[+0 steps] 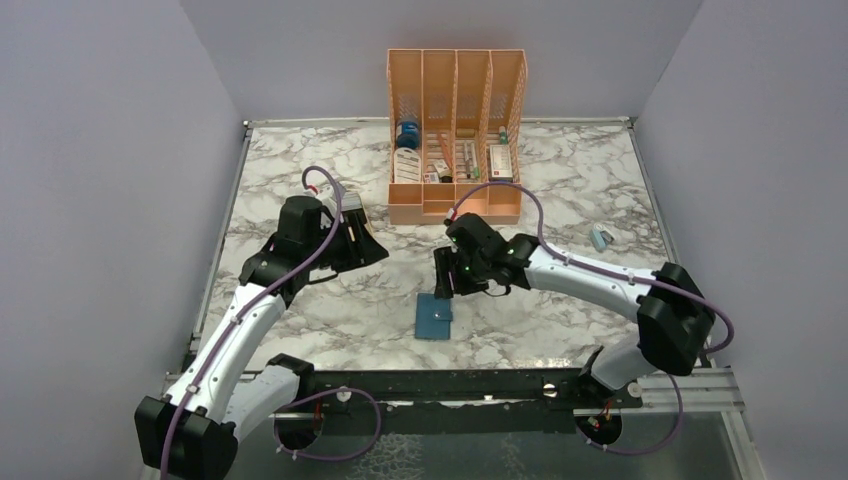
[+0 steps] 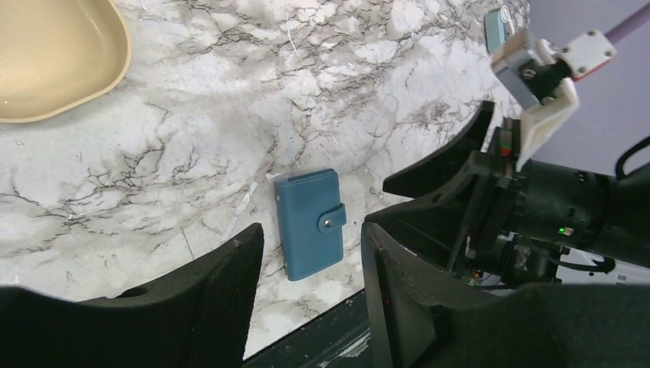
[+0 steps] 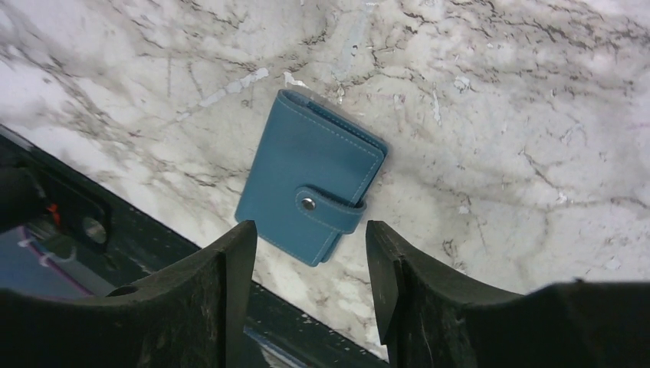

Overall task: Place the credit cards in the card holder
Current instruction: Place the card holder at the center of the board, then open the card holder at the center of the board.

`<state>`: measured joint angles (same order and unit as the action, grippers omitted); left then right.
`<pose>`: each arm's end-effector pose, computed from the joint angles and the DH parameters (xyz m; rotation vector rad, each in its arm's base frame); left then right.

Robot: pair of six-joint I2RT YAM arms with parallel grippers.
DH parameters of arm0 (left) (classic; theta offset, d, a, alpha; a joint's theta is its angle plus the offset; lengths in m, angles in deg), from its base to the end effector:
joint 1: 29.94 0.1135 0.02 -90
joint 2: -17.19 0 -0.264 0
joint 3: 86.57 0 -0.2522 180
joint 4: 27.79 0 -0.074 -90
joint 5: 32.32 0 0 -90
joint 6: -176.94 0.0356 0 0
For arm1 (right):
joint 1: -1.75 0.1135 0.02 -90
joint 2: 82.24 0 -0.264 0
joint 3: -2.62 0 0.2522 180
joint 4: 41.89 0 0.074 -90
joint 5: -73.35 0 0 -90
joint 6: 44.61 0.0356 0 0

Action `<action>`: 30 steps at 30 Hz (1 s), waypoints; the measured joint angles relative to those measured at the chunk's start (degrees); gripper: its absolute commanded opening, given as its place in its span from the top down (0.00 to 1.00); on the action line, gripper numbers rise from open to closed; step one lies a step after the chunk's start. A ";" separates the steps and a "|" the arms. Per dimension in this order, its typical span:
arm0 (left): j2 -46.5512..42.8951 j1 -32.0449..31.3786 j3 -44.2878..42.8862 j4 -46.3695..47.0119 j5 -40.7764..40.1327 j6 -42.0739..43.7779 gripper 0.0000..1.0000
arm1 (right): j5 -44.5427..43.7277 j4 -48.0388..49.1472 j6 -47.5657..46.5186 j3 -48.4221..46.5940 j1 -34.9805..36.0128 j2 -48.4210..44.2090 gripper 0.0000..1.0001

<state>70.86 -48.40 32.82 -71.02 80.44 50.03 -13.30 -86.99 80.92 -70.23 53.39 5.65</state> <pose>0.1854 -0.0764 0.2934 -0.1379 2.3176 -0.9550 0.1897 0.2431 0.2169 -0.4064 2.7185 0.5635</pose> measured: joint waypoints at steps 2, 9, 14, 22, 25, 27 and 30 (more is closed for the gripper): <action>-0.11 0.00 0.00 0.09 -0.37 -0.07 0.48 | -0.42 0.02 2.45 0.72 0.00 -2.01 0.50; -1.22 0.00 0.11 -0.07 -2.12 -0.87 0.48 | -1.49 -0.11 9.92 1.33 1.22 -2.27 0.54; -4.04 0.00 0.11 -1.07 -5.46 -0.79 0.48 | -3.58 -1.07 13.84 1.33 3.41 0.13 0.54; -6.97 0.00 0.09 -2.58 -10.49 -0.20 0.47 | -5.79 -3.19 17.03 -0.31 5.66 4.68 0.56; -7.13 0.00 0.04 -2.84 -11.50 0.07 0.47 | -6.34 -3.19 17.59 -1.11 6.45 6.40 0.58; -7.13 0.00 0.04 -3.30 -11.96 0.20 0.47 | -6.78 -3.21 17.81 -1.49 7.10 7.65 0.59; -7.26 0.00 0.04 -4.09 -12.55 0.33 0.47 | -8.28 -3.69 17.86 -2.51 8.00 10.25 0.61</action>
<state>63.60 -48.40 32.86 -75.11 67.90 50.36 -21.58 -90.68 98.78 -72.75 61.39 15.90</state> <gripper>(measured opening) 0.528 0.407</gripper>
